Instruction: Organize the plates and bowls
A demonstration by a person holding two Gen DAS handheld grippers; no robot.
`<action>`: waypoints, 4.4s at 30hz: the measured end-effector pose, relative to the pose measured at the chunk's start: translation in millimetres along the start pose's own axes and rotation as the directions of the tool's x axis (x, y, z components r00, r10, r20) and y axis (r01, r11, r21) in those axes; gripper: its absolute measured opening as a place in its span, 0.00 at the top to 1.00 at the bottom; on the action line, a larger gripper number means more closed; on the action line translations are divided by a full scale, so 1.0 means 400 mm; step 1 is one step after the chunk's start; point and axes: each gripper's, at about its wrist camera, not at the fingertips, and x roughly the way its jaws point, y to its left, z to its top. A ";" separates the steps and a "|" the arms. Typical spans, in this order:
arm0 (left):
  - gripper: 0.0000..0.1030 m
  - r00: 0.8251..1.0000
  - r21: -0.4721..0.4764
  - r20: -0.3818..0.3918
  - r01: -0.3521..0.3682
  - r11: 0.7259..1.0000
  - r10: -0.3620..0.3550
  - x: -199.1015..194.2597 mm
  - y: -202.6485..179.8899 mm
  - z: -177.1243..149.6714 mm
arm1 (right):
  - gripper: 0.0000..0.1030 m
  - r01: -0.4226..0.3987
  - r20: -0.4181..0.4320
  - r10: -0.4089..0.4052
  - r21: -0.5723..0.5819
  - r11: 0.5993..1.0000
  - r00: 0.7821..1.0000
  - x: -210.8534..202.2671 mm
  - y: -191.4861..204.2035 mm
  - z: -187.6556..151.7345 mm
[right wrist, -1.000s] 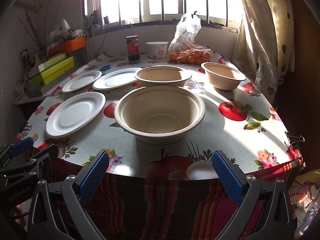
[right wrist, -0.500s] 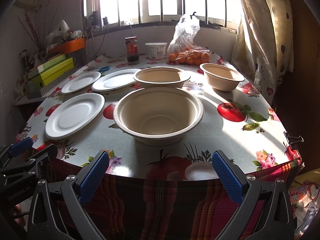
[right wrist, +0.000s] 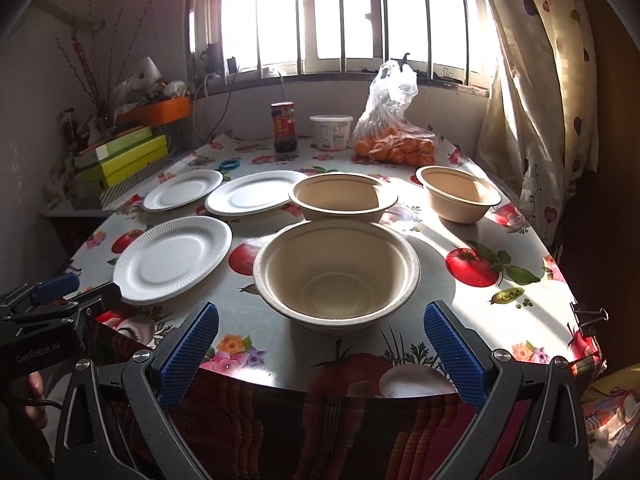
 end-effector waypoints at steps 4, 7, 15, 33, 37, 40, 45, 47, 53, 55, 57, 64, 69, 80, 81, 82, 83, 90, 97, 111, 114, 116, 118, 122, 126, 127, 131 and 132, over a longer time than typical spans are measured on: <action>0.19 1.000 -0.005 0.030 -0.003 1.000 0.003 -0.010 0.035 0.044 | 0.00 -0.007 0.018 0.007 -0.015 1.000 1.000 0.003 0.017 0.051; 0.19 1.000 -0.026 0.028 -0.003 1.000 0.004 -0.009 0.066 0.084 | 0.00 -0.012 0.022 0.013 -0.044 0.999 1.000 0.011 0.029 0.088; 0.19 0.999 -0.058 0.033 0.029 0.998 -0.028 0.003 0.126 0.182 | 0.00 -0.040 0.038 0.044 -0.096 0.995 0.998 0.037 0.039 0.204; 0.19 0.993 -0.104 -0.098 0.058 0.993 -0.068 0.155 0.123 0.359 | 0.00 -0.217 -0.103 0.203 -0.164 0.962 0.974 0.270 0.004 0.469; 0.19 0.993 -0.087 -0.109 0.041 0.995 -0.050 0.190 0.105 0.374 | 0.00 -0.258 -0.140 0.235 -0.182 0.949 0.962 0.327 -0.002 0.493; 0.19 0.988 -0.106 -0.139 0.048 0.993 -0.062 0.236 0.101 0.392 | 0.00 -0.264 -0.184 0.233 -0.172 0.949 0.955 0.393 -0.006 0.507; 0.19 0.975 -0.171 -0.193 0.074 0.982 -0.107 0.319 0.102 0.414 | 0.00 -0.306 -0.266 0.254 -0.176 0.936 0.930 0.509 -0.001 0.531; 0.19 0.976 -0.160 -0.202 0.050 0.986 -0.082 0.347 0.095 0.418 | 0.05 -0.320 -0.312 0.258 -0.166 0.933 0.914 0.561 0.000 0.537; 0.19 0.962 -0.154 -0.265 0.028 0.988 -0.069 0.431 0.089 0.410 | 0.19 -0.332 -0.442 0.248 -0.123 0.935 0.862 0.692 -0.009 0.519; 0.19 0.954 -0.177 -0.288 0.036 0.984 -0.087 0.455 0.096 0.402 | 0.23 -0.324 -0.469 0.234 -0.119 0.939 0.852 0.725 -0.009 0.507; 0.19 0.952 -0.191 -0.296 0.026 0.981 -0.083 0.468 0.099 0.399 | 0.23 -0.319 -0.487 0.228 -0.111 0.941 0.843 0.751 -0.010 0.497; 0.25 0.939 -0.170 -0.337 0.011 0.985 -0.069 0.499 0.086 0.400 | 0.35 -0.309 -0.543 0.205 -0.105 0.945 0.814 0.809 -0.007 0.470; 0.26 0.927 -0.181 -0.371 -0.016 0.983 -0.053 0.523 0.097 0.403 | 0.35 -0.283 -0.561 0.189 -0.085 0.955 0.806 0.837 -0.018 0.472; 0.37 0.898 -0.241 -0.428 -0.002 0.971 -0.104 0.554 0.124 0.385 | 0.55 -0.271 -0.600 0.182 -0.061 0.961 0.779 0.862 -0.027 0.447; 0.37 0.895 -0.248 -0.433 -0.004 0.969 -0.107 0.558 0.127 0.382 | 0.56 -0.269 -0.603 0.184 -0.052 0.962 0.776 0.864 -0.028 0.445; 0.37 0.894 -0.250 -0.437 -0.011 0.968 -0.103 0.560 0.130 0.381 | 0.57 -0.268 -0.606 0.187 -0.045 0.962 0.773 0.865 -0.030 0.444; 0.37 0.893 -0.248 -0.440 -0.018 0.969 -0.096 0.562 0.132 0.380 | 0.57 -0.267 -0.606 0.188 -0.042 0.963 0.773 0.865 -0.031 0.442; 0.37 0.885 -0.279 -0.444 0.009 0.960 -0.137 0.571 0.137 0.380 | 0.63 -0.276 -0.613 0.201 -0.029 0.961 0.764 0.867 -0.027 0.440; 0.37 0.888 -0.275 -0.433 0.034 0.961 -0.155 0.573 0.125 0.383 | 0.64 -0.281 -0.614 0.222 0.000 0.960 0.758 0.869 -0.026 0.439; 0.37 0.895 -0.299 -0.411 0.049 0.953 -0.175 0.570 0.127 0.390 | 0.68 -0.282 -0.610 0.223 -0.001 0.959 0.760 0.864 -0.022 0.437; 0.37 0.893 -0.323 -0.398 0.076 0.943 -0.208 0.569 0.129 0.391 | 0.69 -0.283 -0.609 0.224 -0.001 0.959 0.761 0.864 -0.022 0.436; 0.37 0.886 -0.351 -0.392 0.103 0.931 -0.247 0.572 0.126 0.389 | 0.70 -0.281 -0.608 0.224 0.001 0.960 0.762 0.864 -0.021 0.436; 0.37 0.878 -0.382 -0.387 0.126 0.916 -0.282 0.577 0.126 0.389 | 0.70 -0.281 -0.607 0.225 0.003 0.960 0.762 0.863 -0.021 0.436; 0.37 0.879 -0.396 -0.372 0.141 0.908 -0.298 0.573 0.121 0.393 | 0.70 -0.280 -0.609 0.221 -0.002 0.960 0.762 0.862 -0.021 0.436; 0.37 0.877 -0.372 -0.370 0.162 0.914 -0.306 0.567 0.104 0.400 | 0.70 -0.277 -0.607 0.220 0.000 0.961 0.763 0.859 -0.020 0.434; 0.37 0.875 -0.371 -0.373 0.164 0.914 -0.308 0.568 0.103 0.400 | 0.70 -0.276 -0.607 0.219 0.000 0.961 0.764 0.858 -0.020 0.434; 0.37 0.863 -0.384 -0.392 0.162 0.909 -0.319 0.584 0.097 0.399 | 0.70 -0.277 -0.608 0.220 0.000 0.961 0.763 0.855 -0.019 0.433; 0.37 0.863 -0.387 -0.391 0.161 0.908 -0.320 0.586 0.097 0.399 | 0.70 -0.277 -0.607 0.220 0.000 0.961 0.763 0.855 -0.018 0.433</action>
